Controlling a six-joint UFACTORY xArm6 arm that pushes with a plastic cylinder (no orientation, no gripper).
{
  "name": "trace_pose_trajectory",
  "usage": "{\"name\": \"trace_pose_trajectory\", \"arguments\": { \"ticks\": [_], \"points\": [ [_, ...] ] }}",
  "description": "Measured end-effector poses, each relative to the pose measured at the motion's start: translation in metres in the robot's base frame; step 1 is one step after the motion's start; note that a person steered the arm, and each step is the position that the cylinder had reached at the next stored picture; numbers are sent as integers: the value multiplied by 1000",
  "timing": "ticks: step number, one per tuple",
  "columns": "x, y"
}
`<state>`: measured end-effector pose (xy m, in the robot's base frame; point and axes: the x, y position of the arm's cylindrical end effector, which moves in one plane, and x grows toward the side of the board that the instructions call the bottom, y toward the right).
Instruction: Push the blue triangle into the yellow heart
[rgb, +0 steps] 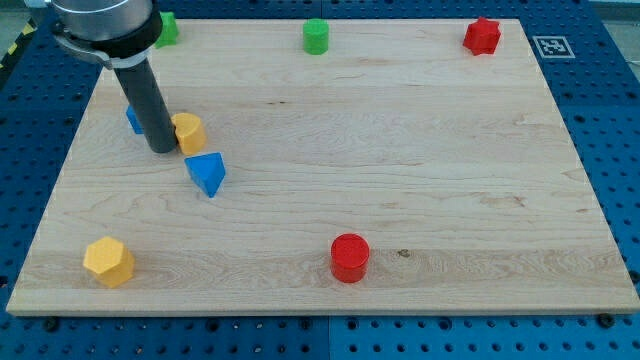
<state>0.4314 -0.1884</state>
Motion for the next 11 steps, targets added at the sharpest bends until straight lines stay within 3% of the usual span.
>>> {"name": "trace_pose_trajectory", "arguments": {
  "ticks": [3,4,8,11],
  "points": [
    [67,23],
    [67,58],
    [77,88],
    [44,90]
  ]
}}
